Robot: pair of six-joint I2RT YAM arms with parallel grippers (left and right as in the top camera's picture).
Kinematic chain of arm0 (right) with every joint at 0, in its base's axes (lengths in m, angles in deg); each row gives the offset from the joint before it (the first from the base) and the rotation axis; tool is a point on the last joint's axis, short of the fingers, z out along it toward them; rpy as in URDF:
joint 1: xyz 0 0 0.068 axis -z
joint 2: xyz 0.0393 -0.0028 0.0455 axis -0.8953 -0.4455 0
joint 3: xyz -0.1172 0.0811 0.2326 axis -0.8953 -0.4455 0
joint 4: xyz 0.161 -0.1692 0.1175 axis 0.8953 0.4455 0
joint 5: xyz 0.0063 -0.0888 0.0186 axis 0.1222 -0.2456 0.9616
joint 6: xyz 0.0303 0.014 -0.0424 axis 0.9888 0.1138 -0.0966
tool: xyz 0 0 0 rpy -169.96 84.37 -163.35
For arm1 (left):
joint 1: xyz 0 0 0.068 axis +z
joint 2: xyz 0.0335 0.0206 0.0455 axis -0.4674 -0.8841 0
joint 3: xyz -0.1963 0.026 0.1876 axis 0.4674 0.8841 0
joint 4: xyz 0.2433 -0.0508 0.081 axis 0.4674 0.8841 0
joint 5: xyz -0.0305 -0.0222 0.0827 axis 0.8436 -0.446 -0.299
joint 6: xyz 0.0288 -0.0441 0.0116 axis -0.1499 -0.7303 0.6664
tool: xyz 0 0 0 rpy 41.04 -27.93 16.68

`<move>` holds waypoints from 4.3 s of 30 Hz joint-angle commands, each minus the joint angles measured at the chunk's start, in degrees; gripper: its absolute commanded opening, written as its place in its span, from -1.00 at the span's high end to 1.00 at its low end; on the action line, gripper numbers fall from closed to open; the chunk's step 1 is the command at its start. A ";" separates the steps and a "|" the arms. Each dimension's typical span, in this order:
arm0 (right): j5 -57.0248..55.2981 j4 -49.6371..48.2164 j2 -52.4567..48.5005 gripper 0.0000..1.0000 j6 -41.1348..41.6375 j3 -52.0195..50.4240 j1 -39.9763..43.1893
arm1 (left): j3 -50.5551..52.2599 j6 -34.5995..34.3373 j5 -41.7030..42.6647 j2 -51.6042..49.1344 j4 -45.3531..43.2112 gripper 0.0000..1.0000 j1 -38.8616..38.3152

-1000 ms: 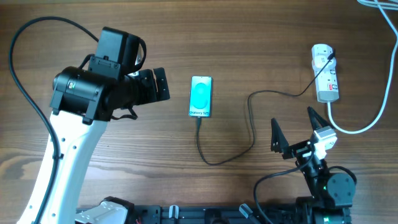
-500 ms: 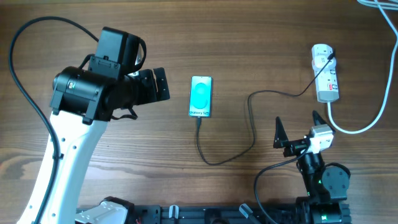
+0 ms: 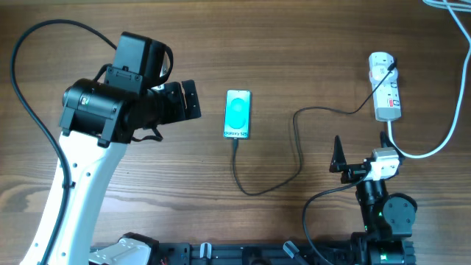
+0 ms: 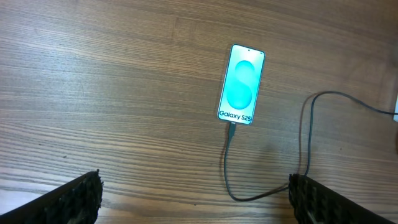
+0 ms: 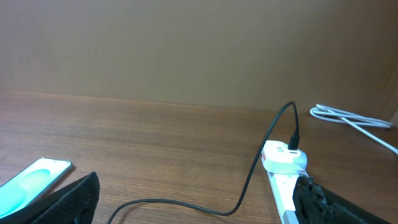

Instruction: Plug charger to phone and switch on socket

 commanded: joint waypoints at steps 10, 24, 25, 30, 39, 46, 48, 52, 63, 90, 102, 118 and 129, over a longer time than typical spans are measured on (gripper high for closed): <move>-0.96 -0.15 0.68 -1.00 -0.76 -0.04 0.20 | 0.13 -0.33 -0.76 -0.09 0.00 -1.00 -0.22; -0.94 -0.15 0.68 -1.00 -0.76 -0.04 0.20 | 0.28 2.69 -2.36 2.05 -0.61 -1.00 0.02; -0.96 -0.15 0.68 -1.00 -0.76 -0.04 0.20 | 1.38 2.69 -1.99 3.50 -3.43 -1.00 0.07; -0.96 -0.15 0.68 -1.00 -0.76 -0.02 0.20 | 23.71 2.67 -1.57 15.69 -20.96 -1.00 2.89; -0.94 -0.15 0.68 -1.00 -0.76 -0.04 0.20 | 48.24 7.15 0.15 33.18 -30.27 -1.00 12.94; -0.96 -0.15 0.68 -0.99 -0.76 -0.04 0.20 | 63.25 18.78 13.05 51.52 -42.38 -1.00 15.34; -0.96 -0.15 0.68 -0.99 -0.76 -0.04 0.20 | 64.87 18.80 13.03 57.40 -42.23 -1.00 16.61; -0.94 -0.15 0.68 -1.00 -0.76 -0.04 0.20 | 70.86 18.71 13.29 68.19 -42.29 -1.00 19.61; -0.94 -0.15 0.68 -1.00 -0.76 -0.04 0.20 | 86.29 13.14 13.46 79.78 -62.51 -1.00 22.08; -0.96 -0.15 0.68 -1.00 -0.76 -0.04 0.20 | 94.53 27.19 1.62 79.78 -74.20 -1.00 18.49; -0.94 -0.15 0.68 -1.00 -0.76 -0.04 0.20 | 94.53 26.88 1.22 79.78 -74.20 -1.00 18.49; -0.94 -0.15 0.68 -1.00 -0.76 -0.02 0.20 | 94.51 26.93 2.08 79.78 -74.31 -1.00 18.49; -0.94 -0.15 0.68 -1.00 -0.79 -0.04 0.20 | 94.51 26.93 2.08 79.78 -74.31 -1.00 18.49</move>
